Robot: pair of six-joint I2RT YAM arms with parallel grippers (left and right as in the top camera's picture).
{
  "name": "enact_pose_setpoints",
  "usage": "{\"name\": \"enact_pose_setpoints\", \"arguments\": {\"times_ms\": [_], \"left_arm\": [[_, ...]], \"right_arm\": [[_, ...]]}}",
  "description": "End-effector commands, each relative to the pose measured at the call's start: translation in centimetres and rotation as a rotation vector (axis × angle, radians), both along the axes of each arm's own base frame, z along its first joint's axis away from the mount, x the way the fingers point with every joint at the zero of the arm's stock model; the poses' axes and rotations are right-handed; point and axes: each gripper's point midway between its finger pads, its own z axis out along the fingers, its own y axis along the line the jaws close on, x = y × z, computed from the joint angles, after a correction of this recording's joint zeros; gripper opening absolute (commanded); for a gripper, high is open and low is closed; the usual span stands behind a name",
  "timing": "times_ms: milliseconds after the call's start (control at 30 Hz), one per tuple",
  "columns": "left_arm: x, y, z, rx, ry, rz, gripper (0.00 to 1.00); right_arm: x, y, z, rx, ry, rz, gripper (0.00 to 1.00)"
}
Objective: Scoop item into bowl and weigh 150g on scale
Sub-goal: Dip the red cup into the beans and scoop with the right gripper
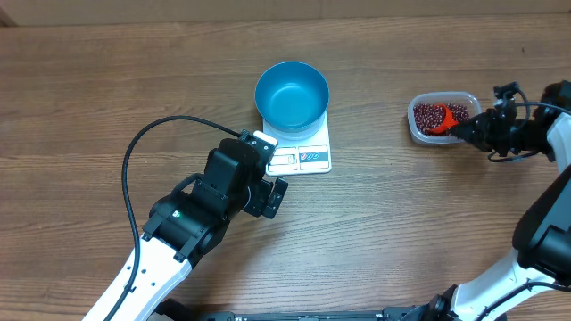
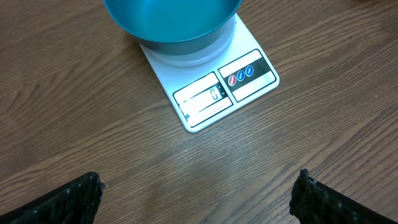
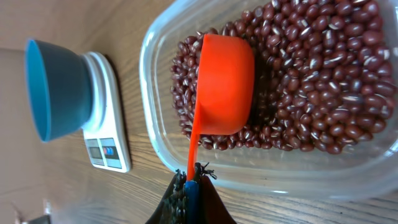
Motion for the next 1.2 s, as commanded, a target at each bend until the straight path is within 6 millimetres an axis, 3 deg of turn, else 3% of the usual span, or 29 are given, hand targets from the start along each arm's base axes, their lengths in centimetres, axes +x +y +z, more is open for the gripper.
{"name": "enact_pose_setpoints", "arguments": {"times_ms": [0, 200, 1167], "left_arm": [[0.0, -0.1, 0.0, 0.002, -0.001, -0.017, 1.0], [0.0, -0.1, 0.0, 0.002, -0.001, -0.017, 1.0], [0.0, -0.1, 0.0, 0.002, -0.001, -0.017, 1.0]], "right_arm": [[0.0, -0.1, 1.0, 0.09, -0.038, -0.022, 0.04], [-0.4, -0.8, 1.4, 0.126, -0.04, -0.052, 0.04], [-1.0, -0.6, 3.0, 0.243, -0.062, -0.07, 0.04]]}}
